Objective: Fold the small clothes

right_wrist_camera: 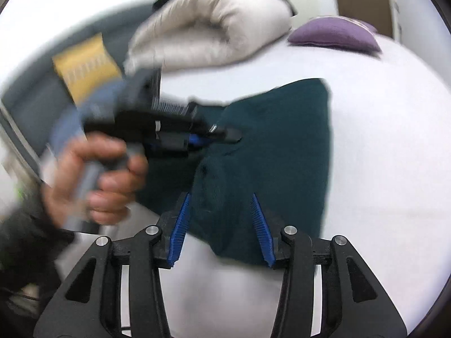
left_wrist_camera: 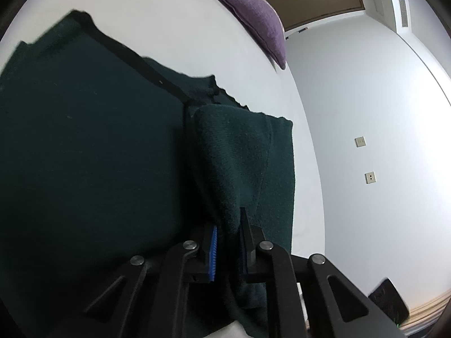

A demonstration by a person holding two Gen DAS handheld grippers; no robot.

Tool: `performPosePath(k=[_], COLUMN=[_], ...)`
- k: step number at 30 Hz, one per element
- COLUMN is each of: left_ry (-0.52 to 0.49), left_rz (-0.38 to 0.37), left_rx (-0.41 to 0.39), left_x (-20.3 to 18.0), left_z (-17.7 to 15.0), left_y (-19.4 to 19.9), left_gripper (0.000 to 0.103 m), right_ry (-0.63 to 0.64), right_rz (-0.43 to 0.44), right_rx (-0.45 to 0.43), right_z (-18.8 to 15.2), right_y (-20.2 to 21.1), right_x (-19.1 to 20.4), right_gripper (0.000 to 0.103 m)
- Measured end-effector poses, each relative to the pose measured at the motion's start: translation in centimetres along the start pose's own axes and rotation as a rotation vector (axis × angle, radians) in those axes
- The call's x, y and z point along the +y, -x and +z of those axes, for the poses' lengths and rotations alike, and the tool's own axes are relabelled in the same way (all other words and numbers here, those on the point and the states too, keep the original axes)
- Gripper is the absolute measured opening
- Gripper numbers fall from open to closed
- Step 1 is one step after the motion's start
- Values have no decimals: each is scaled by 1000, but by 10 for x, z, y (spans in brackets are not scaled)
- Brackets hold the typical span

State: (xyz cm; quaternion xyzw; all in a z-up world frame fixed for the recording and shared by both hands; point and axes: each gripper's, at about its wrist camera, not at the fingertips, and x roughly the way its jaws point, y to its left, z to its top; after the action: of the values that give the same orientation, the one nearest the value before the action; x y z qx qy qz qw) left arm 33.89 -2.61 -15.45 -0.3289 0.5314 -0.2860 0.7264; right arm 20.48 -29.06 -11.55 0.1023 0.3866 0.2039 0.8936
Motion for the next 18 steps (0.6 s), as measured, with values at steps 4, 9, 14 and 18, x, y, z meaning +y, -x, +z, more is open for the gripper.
performPosePath(k=[4,9,14,18], left_ry=[-19,-27,18,26], left_rz=[0,43,68,76], left_rx=[-17,-58,-92,-109], left_x=[2,20,53,69], left_z=[2,20,36,44], left_y=[20,57,93,107], left_gripper=[13,13,13,13], right_ry=[-238,-229,-149,-44], right_rz=[-52,-117,-98,-108], right_rx=[-51,9,56,80], right_z=[-6,-8,-2,0], right_y=[16,-12,-58,-84], right_x=[-63,-74,-43,1], right_gripper=[45,45,45,45])
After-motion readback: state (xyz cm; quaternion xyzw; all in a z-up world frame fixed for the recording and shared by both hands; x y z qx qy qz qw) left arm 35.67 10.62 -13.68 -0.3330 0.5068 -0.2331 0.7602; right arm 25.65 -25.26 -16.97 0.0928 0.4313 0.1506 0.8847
